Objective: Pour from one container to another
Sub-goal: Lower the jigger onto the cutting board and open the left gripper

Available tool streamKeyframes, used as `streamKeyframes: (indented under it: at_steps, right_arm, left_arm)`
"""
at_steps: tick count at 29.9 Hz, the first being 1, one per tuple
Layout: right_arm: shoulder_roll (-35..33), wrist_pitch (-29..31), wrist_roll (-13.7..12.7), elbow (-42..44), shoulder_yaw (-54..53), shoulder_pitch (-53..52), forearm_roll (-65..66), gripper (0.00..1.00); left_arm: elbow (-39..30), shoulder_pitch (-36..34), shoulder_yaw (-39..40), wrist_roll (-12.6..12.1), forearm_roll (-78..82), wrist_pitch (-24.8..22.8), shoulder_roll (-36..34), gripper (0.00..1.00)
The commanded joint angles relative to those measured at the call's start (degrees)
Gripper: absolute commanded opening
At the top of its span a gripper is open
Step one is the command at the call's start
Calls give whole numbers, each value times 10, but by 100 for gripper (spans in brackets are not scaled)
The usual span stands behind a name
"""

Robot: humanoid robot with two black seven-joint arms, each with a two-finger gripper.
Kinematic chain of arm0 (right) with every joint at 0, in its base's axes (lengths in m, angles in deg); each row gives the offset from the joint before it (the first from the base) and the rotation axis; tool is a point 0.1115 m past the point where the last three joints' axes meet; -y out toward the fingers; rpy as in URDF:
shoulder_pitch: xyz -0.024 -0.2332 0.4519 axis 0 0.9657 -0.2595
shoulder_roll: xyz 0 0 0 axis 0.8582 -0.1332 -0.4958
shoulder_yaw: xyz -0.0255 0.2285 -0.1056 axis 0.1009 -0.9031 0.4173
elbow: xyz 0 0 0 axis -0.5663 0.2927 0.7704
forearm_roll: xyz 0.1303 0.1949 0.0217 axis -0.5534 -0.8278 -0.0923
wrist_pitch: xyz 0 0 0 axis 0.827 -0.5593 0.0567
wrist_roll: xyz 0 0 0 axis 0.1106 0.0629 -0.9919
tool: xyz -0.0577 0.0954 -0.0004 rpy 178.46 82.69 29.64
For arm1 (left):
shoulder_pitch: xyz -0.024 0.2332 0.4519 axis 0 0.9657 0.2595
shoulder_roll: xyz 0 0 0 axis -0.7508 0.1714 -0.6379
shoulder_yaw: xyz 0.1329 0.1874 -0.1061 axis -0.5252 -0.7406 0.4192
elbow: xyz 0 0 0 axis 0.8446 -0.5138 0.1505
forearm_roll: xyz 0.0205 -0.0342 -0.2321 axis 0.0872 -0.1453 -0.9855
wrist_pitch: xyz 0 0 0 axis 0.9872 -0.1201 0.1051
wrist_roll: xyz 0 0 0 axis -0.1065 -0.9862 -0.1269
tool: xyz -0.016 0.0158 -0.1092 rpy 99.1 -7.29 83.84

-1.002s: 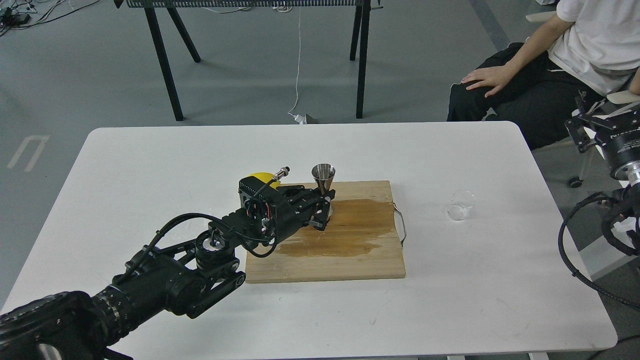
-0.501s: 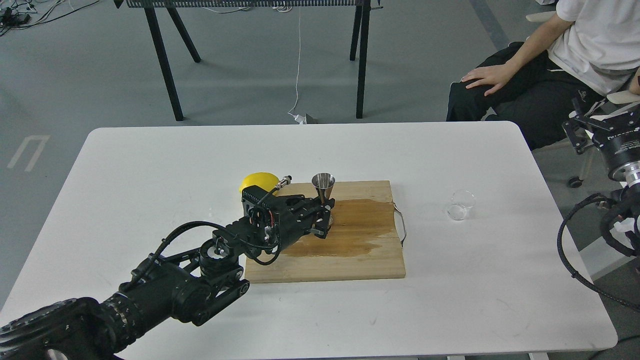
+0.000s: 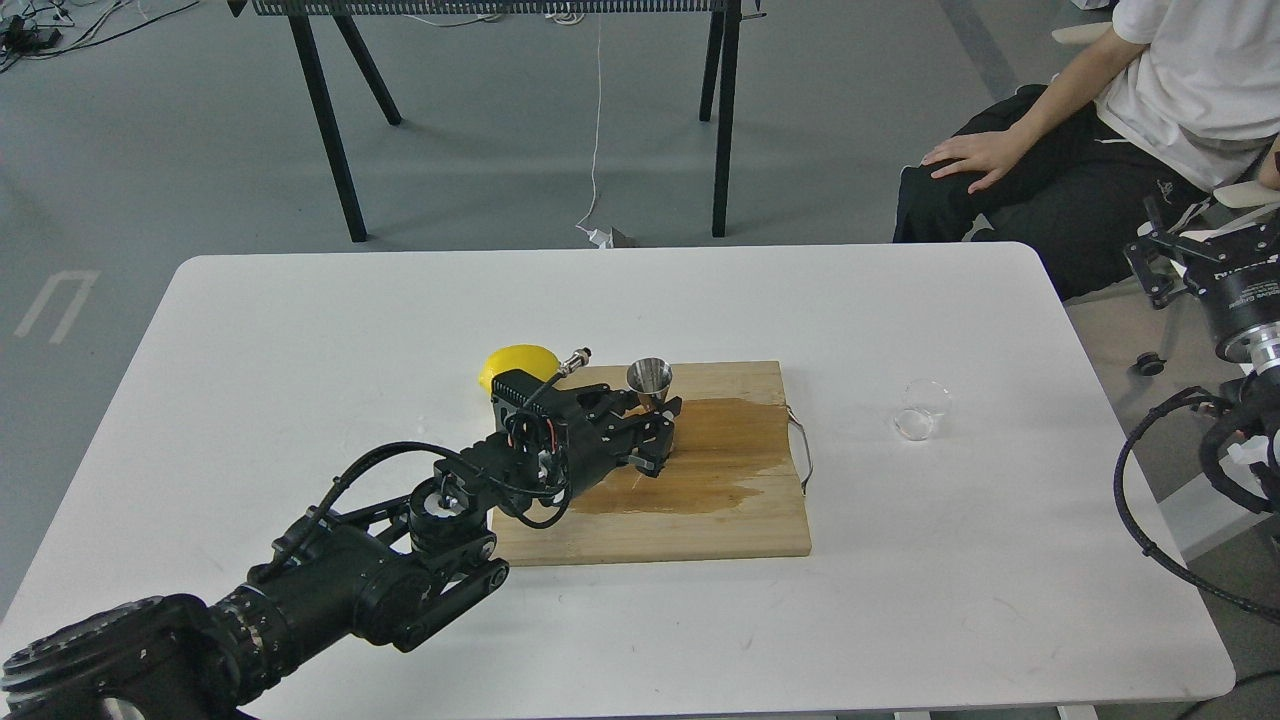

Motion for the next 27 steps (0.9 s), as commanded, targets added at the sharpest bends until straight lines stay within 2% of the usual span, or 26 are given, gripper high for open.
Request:
streamKeyframes:
  at_steps: [1, 12, 18, 21, 27]
  right_arm:
    - [0, 0, 0, 0, 0, 0, 0, 100]
    - [0, 0, 1, 1, -1, 0, 0, 100]
    - [0, 0, 0, 1, -2, 0, 0, 100]
    - [0, 0, 1, 1, -2, 1, 0, 100]
    - [0, 0, 1, 2, -1, 1, 0, 100]
  left_arm:
    - [-2, 0, 0, -1, 0, 0, 0, 43]
    - [-18, 13, -1, 5, 0, 0, -6, 61]
    - [-31, 21, 0, 22, 0, 2, -25, 71]
    - [-43, 29, 0, 31, 0, 3, -39, 71]
    - [-84, 55, 7, 31, 0, 3, -71, 76]
